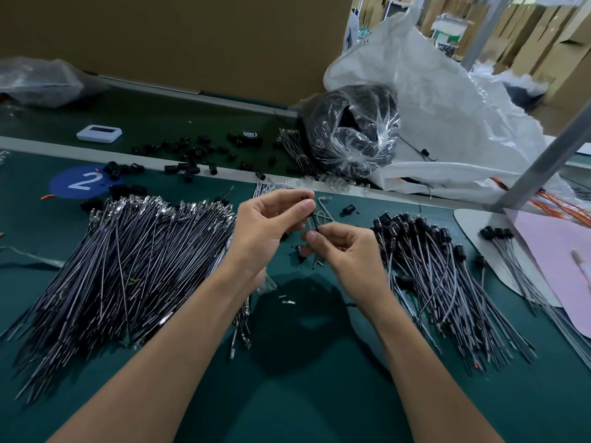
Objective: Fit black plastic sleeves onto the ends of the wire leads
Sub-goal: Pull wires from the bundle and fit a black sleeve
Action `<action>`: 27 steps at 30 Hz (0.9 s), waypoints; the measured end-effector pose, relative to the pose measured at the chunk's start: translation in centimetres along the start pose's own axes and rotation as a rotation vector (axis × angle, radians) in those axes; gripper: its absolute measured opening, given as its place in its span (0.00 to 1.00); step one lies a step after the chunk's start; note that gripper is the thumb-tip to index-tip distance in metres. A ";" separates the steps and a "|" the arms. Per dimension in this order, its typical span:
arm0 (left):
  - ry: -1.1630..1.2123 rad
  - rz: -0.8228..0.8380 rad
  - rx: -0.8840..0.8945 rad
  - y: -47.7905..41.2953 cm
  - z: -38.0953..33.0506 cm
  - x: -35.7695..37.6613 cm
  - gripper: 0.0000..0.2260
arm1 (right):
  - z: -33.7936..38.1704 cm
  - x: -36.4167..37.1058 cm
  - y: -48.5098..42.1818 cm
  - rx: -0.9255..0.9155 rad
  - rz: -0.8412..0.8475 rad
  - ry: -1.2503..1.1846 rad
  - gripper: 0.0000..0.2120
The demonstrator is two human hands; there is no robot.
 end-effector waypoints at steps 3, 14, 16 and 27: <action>0.006 -0.006 -0.010 0.0 0.2 0.0 0.09 | 0.2 -0.1 0.0 -0.025 -0.016 -0.013 0.08; -0.016 0.059 -0.038 0.6 0.7 0.8 0.09 | 0.4 -0.4 0.1 -0.007 -0.046 -0.126 0.08; -0.022 0.054 -0.034 0.6 0.6 0.7 0.11 | 0.4 -0.3 0.2 -0.005 -0.043 -0.126 0.08; -0.061 -0.062 0.057 0.3 0.0 0.1 0.04 | 0.3 -0.5 0.3 -0.058 -0.122 0.038 0.05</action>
Point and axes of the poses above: each hand's wrist, its own y-axis away from the middle knuckle, its own x-axis out of the palm, z = x × y, the point moved 8 cm from there along -y, towards the middle knuckle, and after that the axes turned 15 degrees about -z, right-handed, at the moved point
